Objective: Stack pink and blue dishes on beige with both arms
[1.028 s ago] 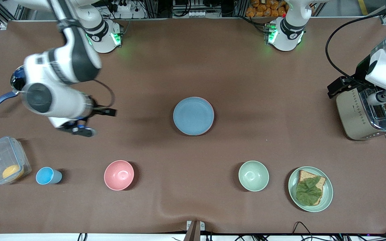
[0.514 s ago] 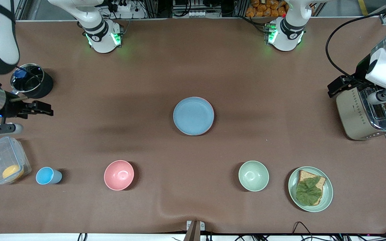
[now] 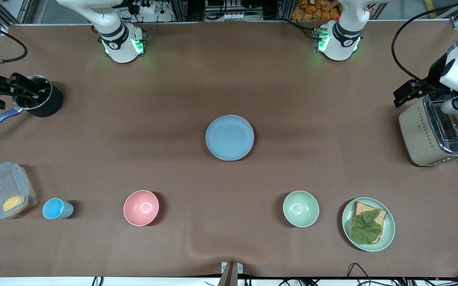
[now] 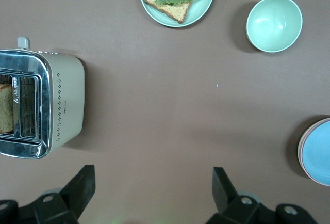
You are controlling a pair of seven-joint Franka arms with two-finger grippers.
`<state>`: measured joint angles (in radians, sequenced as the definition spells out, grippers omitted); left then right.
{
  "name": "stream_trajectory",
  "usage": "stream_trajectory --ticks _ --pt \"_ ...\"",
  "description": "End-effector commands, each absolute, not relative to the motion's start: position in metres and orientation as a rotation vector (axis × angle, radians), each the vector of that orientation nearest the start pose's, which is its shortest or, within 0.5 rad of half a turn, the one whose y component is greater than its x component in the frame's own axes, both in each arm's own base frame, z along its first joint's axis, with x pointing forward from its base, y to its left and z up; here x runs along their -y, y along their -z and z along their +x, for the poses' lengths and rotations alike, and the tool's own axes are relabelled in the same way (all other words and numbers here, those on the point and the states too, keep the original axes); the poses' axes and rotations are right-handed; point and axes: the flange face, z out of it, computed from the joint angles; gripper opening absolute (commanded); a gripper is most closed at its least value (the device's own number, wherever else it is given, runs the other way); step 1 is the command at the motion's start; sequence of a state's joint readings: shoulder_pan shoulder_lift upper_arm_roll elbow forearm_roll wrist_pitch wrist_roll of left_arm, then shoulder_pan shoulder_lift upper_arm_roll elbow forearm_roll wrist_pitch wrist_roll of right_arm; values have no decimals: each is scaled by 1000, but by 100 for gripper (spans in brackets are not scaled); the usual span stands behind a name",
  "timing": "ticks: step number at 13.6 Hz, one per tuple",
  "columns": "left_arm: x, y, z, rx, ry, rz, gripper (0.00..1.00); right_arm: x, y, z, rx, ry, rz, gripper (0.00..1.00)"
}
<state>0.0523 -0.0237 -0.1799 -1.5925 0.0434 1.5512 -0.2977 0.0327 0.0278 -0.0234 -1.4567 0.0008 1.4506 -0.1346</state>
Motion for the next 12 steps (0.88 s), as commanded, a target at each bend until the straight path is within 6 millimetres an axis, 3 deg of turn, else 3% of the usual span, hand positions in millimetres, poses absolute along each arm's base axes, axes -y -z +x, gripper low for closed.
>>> stream_trajectory --ticks 1,12 --pt "64 -633 533 227 -14 -3089 100 0 -654 550 203 -24 -3154 100" --pt "63 -639 533 180 -1 -3108 100 7 -635 555 180 -53 -3153 100"
